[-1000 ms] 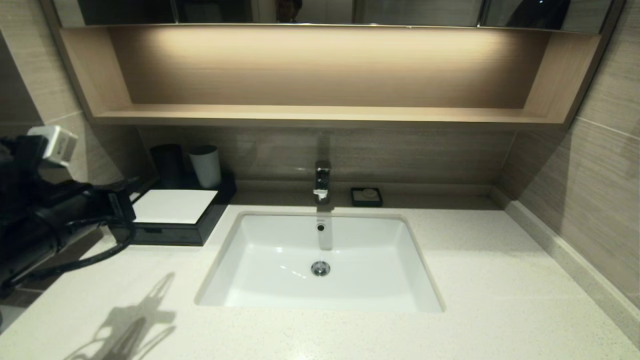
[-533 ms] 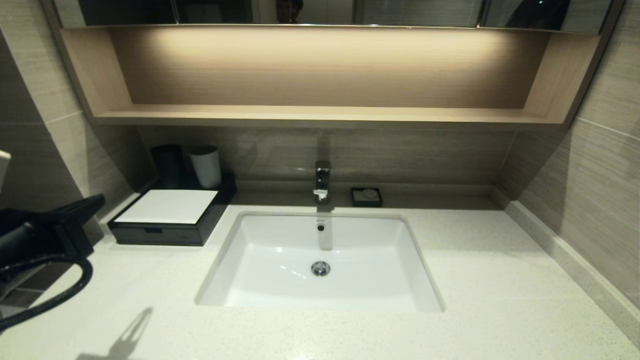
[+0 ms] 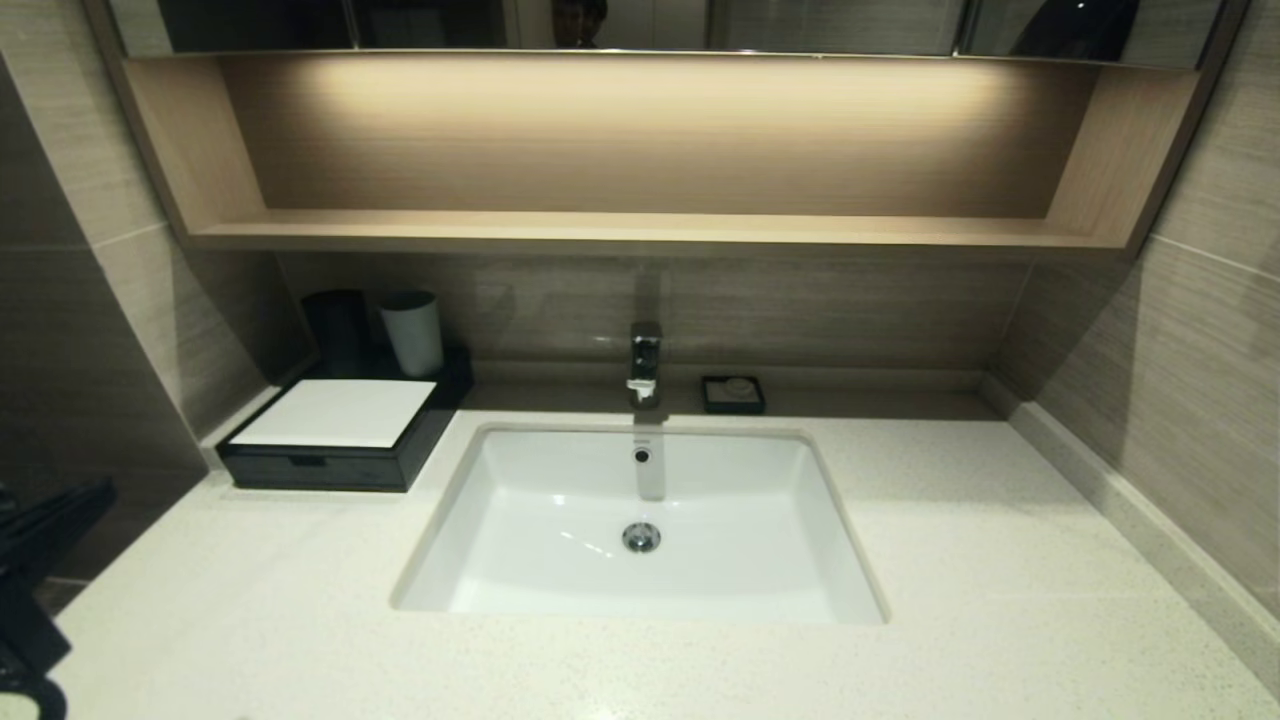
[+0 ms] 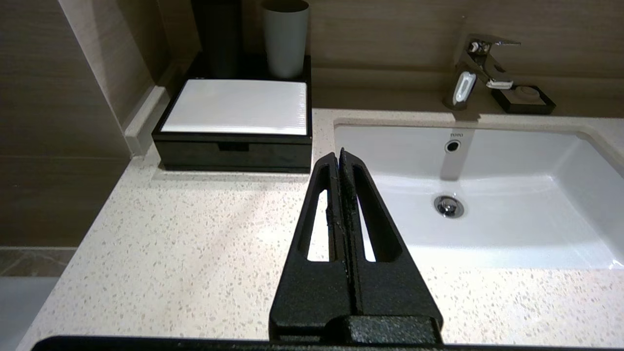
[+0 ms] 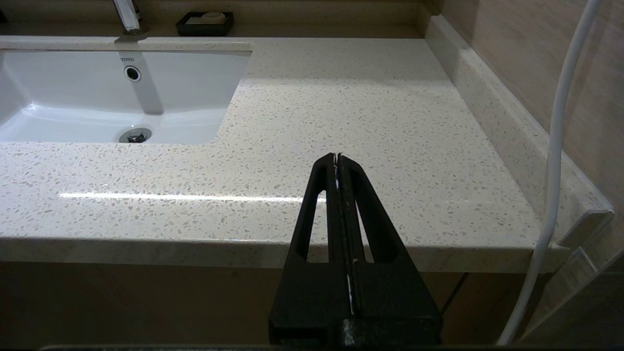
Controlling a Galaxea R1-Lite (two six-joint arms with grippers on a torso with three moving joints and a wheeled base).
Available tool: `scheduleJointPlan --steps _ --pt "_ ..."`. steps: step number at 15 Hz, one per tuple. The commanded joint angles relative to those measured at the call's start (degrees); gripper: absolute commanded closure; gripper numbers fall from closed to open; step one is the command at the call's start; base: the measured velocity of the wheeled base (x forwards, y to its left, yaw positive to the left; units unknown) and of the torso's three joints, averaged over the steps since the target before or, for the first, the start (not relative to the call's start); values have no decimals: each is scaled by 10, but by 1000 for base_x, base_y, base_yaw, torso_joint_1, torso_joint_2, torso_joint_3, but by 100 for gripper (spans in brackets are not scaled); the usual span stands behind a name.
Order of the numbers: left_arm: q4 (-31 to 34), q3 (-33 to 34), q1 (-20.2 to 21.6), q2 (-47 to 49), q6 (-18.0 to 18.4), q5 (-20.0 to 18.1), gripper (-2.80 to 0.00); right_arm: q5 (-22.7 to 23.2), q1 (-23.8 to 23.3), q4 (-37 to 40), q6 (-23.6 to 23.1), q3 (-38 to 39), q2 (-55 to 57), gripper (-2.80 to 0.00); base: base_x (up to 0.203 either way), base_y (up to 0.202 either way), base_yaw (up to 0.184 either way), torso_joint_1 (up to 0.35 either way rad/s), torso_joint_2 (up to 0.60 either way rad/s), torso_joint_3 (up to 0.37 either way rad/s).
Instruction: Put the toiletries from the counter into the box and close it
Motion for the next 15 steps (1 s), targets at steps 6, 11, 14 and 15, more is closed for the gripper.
scheduleJointPlan --steps 6,11,14,15 --pt "87 28 -7 -161 0 0 0 0 0 0 0 1 0 0 0 0 0 0 0 0" --pt "155 44 -7 -246 0 2 0 0 0 0 0 1 0 0 0 0 0 0 0 0" --pt "178 60 -6 -289 2 1 0 0 0 0 0 0 -1 0 0 0 0 0 0 0" --pt "190 64 -6 -304 3 1 0 0 0 0 0 1 0 0 0 0 0 0 0 0"
